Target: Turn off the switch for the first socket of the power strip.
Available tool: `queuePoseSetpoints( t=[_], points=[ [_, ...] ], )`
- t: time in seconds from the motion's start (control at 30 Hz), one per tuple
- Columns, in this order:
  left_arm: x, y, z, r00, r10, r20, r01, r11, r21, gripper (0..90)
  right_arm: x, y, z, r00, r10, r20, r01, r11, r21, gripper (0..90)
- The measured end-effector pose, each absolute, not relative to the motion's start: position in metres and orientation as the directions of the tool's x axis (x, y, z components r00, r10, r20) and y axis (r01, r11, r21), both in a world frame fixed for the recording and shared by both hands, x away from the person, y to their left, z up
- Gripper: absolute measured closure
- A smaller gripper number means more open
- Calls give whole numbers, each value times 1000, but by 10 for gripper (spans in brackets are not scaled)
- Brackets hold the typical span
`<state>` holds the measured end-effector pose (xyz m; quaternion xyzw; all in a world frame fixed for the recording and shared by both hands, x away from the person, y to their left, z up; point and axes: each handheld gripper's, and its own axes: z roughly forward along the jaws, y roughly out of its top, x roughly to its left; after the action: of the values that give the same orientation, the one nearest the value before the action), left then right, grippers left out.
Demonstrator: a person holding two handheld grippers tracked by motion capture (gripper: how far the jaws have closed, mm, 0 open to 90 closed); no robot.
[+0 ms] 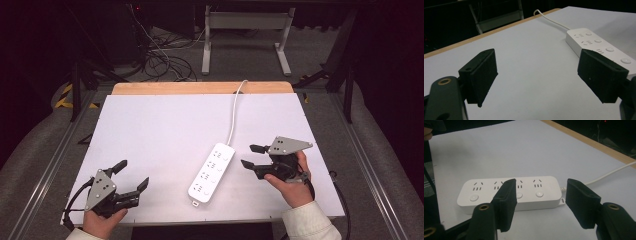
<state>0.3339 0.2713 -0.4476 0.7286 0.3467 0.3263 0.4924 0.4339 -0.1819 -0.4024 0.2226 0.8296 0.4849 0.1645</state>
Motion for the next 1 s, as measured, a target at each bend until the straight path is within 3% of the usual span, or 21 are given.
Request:
queuePoseSetpoints(
  t=[0.17, 0.4, 0.57, 1.0],
  points=[
    [334, 271, -448, 546, 827, 137, 184, -277, 943, 163, 436, -180, -401, -869, 493, -43, 212, 449, 868, 521],
    [334, 271, -448, 541, 829, 145, 181, -283, 942, 163, 439, -172, -389, -898, 438, -41, 206, 501, 841, 784],
    [334, 271, -448, 539, 829, 147, 181, -284, 942, 162, 442, -164, -379, -913, 406, -48, 204, 554, 807, 900],
    [334, 270, -448, 539, 830, 141, 187, -282, 941, 162, 466, -147, -373, -923, 384, 18, 264, 597, 757, 900]
  ],
)
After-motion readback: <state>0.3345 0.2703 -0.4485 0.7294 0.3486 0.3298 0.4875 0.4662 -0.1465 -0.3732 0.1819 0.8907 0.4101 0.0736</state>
